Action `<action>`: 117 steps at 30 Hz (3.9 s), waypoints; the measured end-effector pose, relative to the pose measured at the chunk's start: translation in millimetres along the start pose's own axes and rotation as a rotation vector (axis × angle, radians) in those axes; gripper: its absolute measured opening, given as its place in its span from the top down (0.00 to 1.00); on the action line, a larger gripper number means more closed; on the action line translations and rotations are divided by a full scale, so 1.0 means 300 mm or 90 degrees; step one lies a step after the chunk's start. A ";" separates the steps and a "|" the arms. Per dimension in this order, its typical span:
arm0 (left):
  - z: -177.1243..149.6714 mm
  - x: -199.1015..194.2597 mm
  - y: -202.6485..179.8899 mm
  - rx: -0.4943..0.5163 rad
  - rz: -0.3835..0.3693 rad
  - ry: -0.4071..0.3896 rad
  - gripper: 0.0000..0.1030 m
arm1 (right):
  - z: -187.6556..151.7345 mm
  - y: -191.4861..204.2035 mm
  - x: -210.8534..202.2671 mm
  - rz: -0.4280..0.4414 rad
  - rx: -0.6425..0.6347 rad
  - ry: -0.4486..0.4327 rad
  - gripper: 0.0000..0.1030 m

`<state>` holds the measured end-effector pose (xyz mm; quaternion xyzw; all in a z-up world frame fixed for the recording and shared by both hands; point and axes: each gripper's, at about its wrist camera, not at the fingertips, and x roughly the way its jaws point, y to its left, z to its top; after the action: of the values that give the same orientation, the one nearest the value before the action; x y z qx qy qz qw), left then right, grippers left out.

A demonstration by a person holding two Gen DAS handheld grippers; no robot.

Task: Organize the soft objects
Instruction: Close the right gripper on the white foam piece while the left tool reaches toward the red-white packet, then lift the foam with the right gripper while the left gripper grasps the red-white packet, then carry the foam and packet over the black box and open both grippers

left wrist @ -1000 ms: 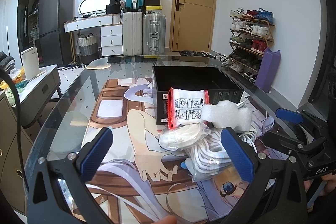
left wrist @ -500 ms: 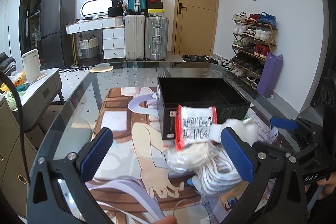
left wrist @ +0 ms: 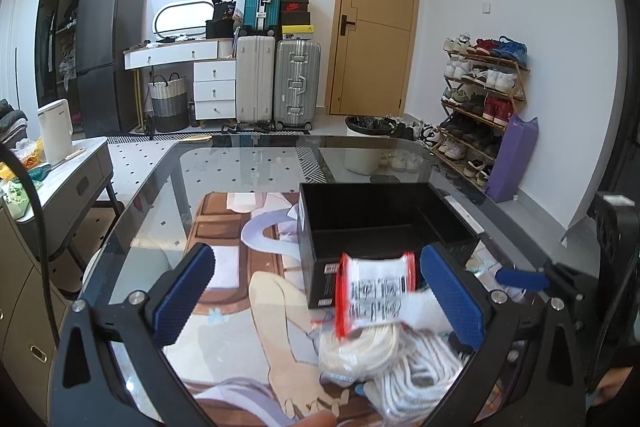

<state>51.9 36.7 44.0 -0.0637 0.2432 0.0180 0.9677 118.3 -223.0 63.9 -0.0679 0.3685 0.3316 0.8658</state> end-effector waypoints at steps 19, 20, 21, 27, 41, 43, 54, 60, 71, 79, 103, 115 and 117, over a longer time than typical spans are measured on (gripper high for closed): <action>-0.014 0.052 0.031 0.005 0.017 0.029 0.00 | 0.019 0.015 0.062 0.027 0.040 0.014 0.00; -0.015 0.052 0.029 0.007 0.018 0.030 0.00 | 0.017 0.015 0.059 0.027 0.042 0.014 0.00; -0.015 0.053 0.027 0.009 0.019 0.030 0.00 | 0.018 0.016 0.058 0.024 0.043 0.011 0.01; -0.018 0.057 0.020 0.015 0.018 0.034 0.00 | 0.015 0.007 0.052 0.030 0.046 0.016 0.12; -0.023 0.059 0.018 0.017 0.019 0.037 0.00 | 0.016 0.007 0.017 0.081 0.030 0.016 0.55; -0.023 0.057 0.018 0.017 0.020 0.036 0.00 | 0.020 0.009 0.004 0.095 0.025 0.011 0.60; -0.027 0.063 0.044 0.007 0.018 0.038 0.00 | 0.054 0.015 -0.146 0.086 0.003 -0.088 0.71; -0.042 0.079 0.011 0.023 0.012 0.053 0.00 | 0.072 -0.017 -0.203 0.054 0.024 -0.125 0.71; -0.093 0.183 -0.087 0.064 0.035 0.118 0.00 | 0.071 -0.088 -0.215 0.019 0.047 -0.130 0.71; -0.093 0.209 -0.119 0.078 0.032 0.133 0.13 | 0.073 -0.105 -0.198 0.013 0.054 -0.127 0.71; 0.033 0.086 -0.065 0.027 -0.059 0.068 0.55 | 0.108 -0.097 -0.183 0.002 0.051 -0.134 0.71; 0.126 0.176 -0.062 0.030 -0.062 0.056 0.55 | 0.192 -0.098 -0.098 -0.003 0.041 -0.128 0.71; 0.132 0.200 -0.060 0.028 -0.062 0.063 0.55 | 0.204 -0.102 -0.082 -0.004 0.041 -0.124 0.71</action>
<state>124.4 24.4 52.1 -0.0550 0.2874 -0.0375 0.9555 161.1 -237.6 120.8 -0.0088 0.2926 0.3218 0.9004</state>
